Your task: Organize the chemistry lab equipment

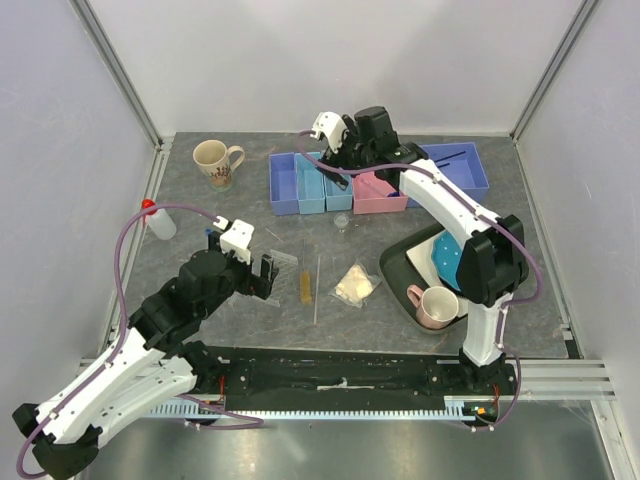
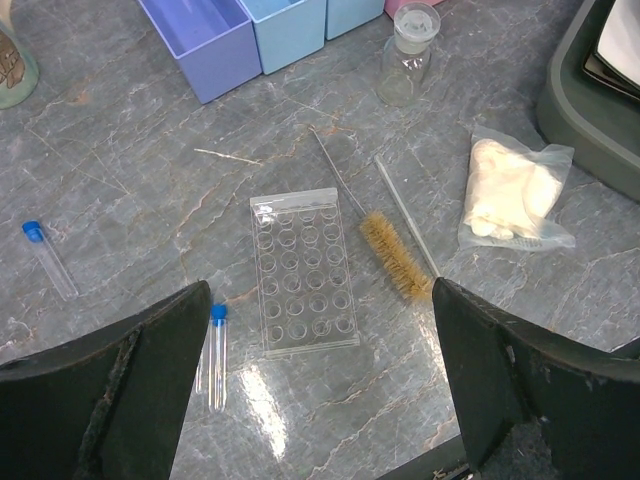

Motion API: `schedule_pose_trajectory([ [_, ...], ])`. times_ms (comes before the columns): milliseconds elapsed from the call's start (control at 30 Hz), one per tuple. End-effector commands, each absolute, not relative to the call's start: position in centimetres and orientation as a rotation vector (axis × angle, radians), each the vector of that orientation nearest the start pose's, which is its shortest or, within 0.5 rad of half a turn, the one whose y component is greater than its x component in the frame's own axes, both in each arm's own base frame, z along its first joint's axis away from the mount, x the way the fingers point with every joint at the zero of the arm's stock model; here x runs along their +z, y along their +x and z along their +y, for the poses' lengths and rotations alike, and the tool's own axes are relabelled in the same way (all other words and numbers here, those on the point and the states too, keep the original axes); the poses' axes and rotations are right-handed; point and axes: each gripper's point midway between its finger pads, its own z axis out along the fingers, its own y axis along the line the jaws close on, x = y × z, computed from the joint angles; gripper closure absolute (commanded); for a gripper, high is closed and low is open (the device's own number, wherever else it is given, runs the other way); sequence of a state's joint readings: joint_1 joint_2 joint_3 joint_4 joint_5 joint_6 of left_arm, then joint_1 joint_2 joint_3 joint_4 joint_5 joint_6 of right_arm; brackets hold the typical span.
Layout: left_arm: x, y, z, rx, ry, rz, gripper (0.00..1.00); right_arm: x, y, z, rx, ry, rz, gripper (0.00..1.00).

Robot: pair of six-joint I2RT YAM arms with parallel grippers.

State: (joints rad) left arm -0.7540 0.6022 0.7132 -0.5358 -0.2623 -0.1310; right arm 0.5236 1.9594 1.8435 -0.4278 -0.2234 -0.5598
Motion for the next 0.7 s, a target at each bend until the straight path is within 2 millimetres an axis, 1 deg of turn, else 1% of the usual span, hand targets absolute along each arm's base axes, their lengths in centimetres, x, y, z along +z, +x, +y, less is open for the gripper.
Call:
schedule_pose_trajectory([
  [0, 22.2, 21.3, -13.9, -0.311, 0.406, 1.902, 0.02, 25.6, 45.5, 29.7, 0.328, -1.138, 1.718, 0.02],
  [33, 22.4, 21.2, -14.1, -0.332, 0.406, 1.899, 0.01, 25.7, 45.1, 29.4, 0.357, -1.127, 1.725, 0.02],
  [67, 22.5, 21.1, -14.3, -0.350, 0.400, 1.900, 0.02, 26.6, 44.4, 29.2, 0.383, -1.114, 1.715, 0.02],
  [100, 22.7, 21.0, -14.7, -0.373, 0.403, 1.899, 0.01, 25.8, 43.8, 28.8, 0.422, -1.091, 1.755, 0.02],
  [133, 22.8, 21.0, -15.0, -0.400, 0.382, 1.903, 0.01, 25.8, 43.3, 28.2, 0.470, -1.083, 1.760, 0.02],
  [167, 22.9, 21.0, -15.3, -0.420, 0.378, 1.903, 0.00, 26.6, 42.6, 27.7, 0.497, -1.072, 1.751, 0.02],
  [200, 23.0, 20.8, -16.1, -0.462, 0.393, 1.906, 0.00, 25.6, 42.1, 27.0, 0.521, -1.065, 1.779, 0.02],
  [233, 23.3, 20.9, -16.7, -0.498, 0.380, 1.902, 0.00, 25.6, 41.8, 26.1, 0.561, -1.048, 1.787, 0.02],
  [267, 23.4, 21.2, -17.4, -0.518, 0.380, 1.913, 0.00, 26.3, 41.3, 25.3, 0.574, -1.033, 1.779, 0.02],
  [300, 23.4, 21.1, -18.2, -0.557, 0.396, 1.919, 0.00, 25.2, 40.7, 24.6, 0.602, -1.029, 1.807, 0.02],
  [333, 23.6, 21.2, -18.8, -0.588, 0.386, 1.922, 0.00, 25.1, 40.7, 23.1, 0.624, -0.998, 1.820, 0.02],
  [367, 23.6, 21.8, -19.9, -0.608, 0.394, 1.928, 0.00, 25.5, 40.4, 22.2, 0.630, -0.983, 1.816, 0.02],
  [400, 23.6, 21.9, -20.7, -0.635, 0.407, 1.932, 0.00, 24.4, 40.0, 21.5, 0.643, -0.970, 1.846, 0.02],
  [433, 23.4, 22.3, -21.3, -0.646, 0.410, 1.944, 0.00, 24.1, 40.3, 19.9, 0.639, -0.932, 1.866, 0.02],
  [467, 23.9, 22.9, -21.9, -0.658, 0.407, 1.933, 0.00, 24.3, 39.7, 19.6, 0.664, -0.929, 1.859, 0.02],
  [500, 22.5, 23.5, -22.7, -0.645, 0.418, 1.982, 0.00, 23.3, 39.6, 18.6, 0.675, -0.906, 1.887, 0.02],
  [533, 22.3, 23.9, -23.1, -0.644, 0.420, 1.997, 0.00, 23.1, 39.4, 18.2, 0.686, -0.900, 1.889, 0.02],
  [567, 22.8, 24.4, -23.7, -0.651, 0.417, 1.996, 0.00, 23.1, 39.0, 18.0, 0.706, -0.901, 1.886, 0.02],
  [600, 21.6, 25.1, -24.4, -0.636, 0.421, 2.038, 0.00, 22.4, 38.8, 17.5, 0.718, -0.892, 1.901, 0.02],
  [633, 21.4, 25.6, -24.8, -0.637, 0.413, 2.051, 0.00, 22.3, 38.7, 17.4, 0.728, -0.892, 1.900, 0.02],
  [667, 21.9, 26.1, -25.4, -0.644, 0.412, 2.049, 0.00, 22.1, 38.7, 17.1, 0.728, -0.893, 1.901, 0.02],
])
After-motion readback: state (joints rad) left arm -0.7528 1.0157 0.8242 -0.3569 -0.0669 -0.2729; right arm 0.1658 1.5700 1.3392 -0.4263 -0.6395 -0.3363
